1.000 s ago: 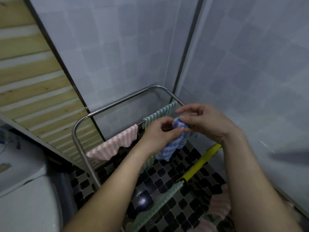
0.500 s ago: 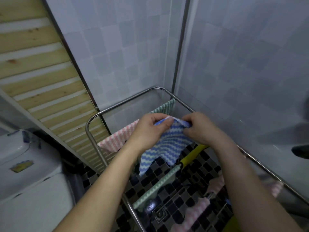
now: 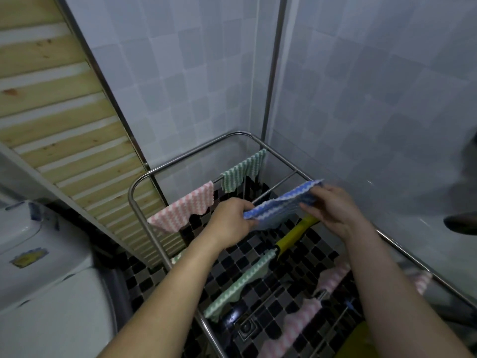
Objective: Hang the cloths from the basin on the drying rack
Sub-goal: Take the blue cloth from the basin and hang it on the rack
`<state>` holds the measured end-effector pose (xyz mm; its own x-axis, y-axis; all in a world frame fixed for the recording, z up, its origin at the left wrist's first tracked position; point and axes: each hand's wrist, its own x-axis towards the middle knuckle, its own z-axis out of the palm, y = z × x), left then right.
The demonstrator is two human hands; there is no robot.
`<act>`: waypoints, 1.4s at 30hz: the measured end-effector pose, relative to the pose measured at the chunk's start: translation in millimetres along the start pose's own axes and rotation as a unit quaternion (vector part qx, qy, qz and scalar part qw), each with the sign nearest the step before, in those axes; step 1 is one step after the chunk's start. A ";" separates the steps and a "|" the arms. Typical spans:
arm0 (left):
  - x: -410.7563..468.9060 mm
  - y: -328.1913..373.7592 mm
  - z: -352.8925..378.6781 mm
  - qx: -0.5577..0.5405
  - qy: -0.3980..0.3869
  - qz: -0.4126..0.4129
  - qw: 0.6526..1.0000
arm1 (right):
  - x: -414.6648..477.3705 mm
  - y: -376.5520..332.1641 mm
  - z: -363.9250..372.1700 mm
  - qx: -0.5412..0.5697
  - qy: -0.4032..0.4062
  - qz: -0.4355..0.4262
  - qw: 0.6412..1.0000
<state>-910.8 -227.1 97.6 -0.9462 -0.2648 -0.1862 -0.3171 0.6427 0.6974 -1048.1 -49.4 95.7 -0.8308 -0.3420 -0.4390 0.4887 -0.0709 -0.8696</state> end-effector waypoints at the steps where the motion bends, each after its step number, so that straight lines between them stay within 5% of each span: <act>1: 1.3 -3.3 2.9 -0.046 0.009 -0.013 0.999 | 2.9 0.8 2.1 -0.024 0.010 -0.013 1.000; 5: 7.3 -11.9 11.2 -0.329 0.051 -0.105 0.937 | 19.5 1.5 6.7 -0.196 0.046 -0.091 0.975; 10: 27.4 -23.2 18.3 -0.382 0.115 -0.137 0.907 | 44.1 -8.6 18.0 -0.332 0.061 -0.151 0.929; 16: 61.4 -39.9 14.4 -0.324 0.213 -0.159 0.908 | 87.7 -9.0 48.0 -0.357 0.095 -0.186 0.910; 22: 63.2 -53.3 21.3 -0.053 0.173 -0.131 0.975 | 106.5 23.9 42.3 -0.420 0.175 -0.154 0.877; 27: 57.7 -51.7 32.0 -0.003 0.122 -0.112 0.986 | 114.3 46.3 29.5 -0.319 0.155 -0.049 0.934; 31: 58.6 -51.2 33.6 0.019 0.128 -0.109 0.986 | 117.8 48.7 35.0 -0.291 0.148 -0.040 0.944; 42: 70.3 -37.6 41.2 0.058 0.118 -0.006 0.991 | 118.6 24.5 20.2 -0.516 0.230 -0.112 0.818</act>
<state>-968.1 -240.3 29.8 -0.9053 -0.4243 -0.0180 -0.3462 0.7128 0.6100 -1129.3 -110.6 26.9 -0.9968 -0.0237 -0.0763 0.0235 0.8254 -0.5640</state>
